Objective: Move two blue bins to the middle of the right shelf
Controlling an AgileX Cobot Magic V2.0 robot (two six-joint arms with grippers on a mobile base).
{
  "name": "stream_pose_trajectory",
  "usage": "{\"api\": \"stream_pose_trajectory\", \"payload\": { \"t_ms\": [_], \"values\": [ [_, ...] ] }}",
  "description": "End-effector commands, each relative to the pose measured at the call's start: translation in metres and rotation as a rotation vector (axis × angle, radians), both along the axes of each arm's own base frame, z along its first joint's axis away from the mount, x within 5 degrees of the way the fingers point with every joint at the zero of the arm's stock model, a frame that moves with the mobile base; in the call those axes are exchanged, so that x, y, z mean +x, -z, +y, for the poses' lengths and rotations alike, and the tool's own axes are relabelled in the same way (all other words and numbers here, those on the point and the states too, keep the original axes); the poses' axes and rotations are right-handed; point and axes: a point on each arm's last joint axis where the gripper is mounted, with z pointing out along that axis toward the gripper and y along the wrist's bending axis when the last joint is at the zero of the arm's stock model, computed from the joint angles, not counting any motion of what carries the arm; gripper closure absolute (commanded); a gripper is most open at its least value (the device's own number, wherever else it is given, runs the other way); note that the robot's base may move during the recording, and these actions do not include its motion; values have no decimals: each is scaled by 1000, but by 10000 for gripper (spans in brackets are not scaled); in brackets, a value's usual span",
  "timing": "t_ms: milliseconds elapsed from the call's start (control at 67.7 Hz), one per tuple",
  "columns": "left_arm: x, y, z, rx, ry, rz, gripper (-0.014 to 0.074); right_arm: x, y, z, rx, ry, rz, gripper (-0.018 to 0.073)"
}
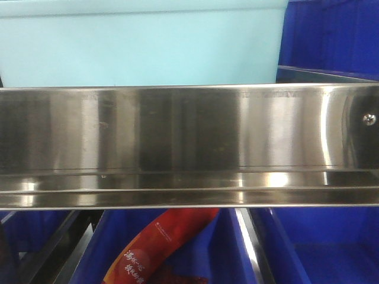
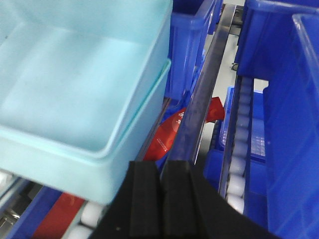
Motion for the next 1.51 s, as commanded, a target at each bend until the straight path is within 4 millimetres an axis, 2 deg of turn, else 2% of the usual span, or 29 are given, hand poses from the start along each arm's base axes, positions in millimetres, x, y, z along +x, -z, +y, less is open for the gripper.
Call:
{"api": "stream_pose_trajectory", "payload": {
  "t_ms": [0, 340, 428, 547, 620, 753, 1492],
  "values": [
    [-11, 14, 3, -1, -8, -51, 708, -13, 14, -8, 9, -4, -65, 718],
    [-65, 94, 14, -42, -44, -241, 708, -80, 88, -43, 103, -31, -245, 718],
    [-74, 111, 16, -52, -52, -291, 708, -89, 107, -48, 105, -31, -248, 718],
    [-81, 127, 19, -66, -65, -381, 708, -95, 123, -51, 125, -37, -289, 718],
    [-83, 134, 20, -56, -71, -421, 708, -96, 126, -51, 140, -42, -317, 718],
    [-81, 146, 20, -42, -71, -390, 708, -96, 127, -50, 142, -43, -322, 718],
    [-81, 147, 20, -43, -72, -392, 708, -96, 125, -50, 153, -47, -344, 718]
  ]
}}
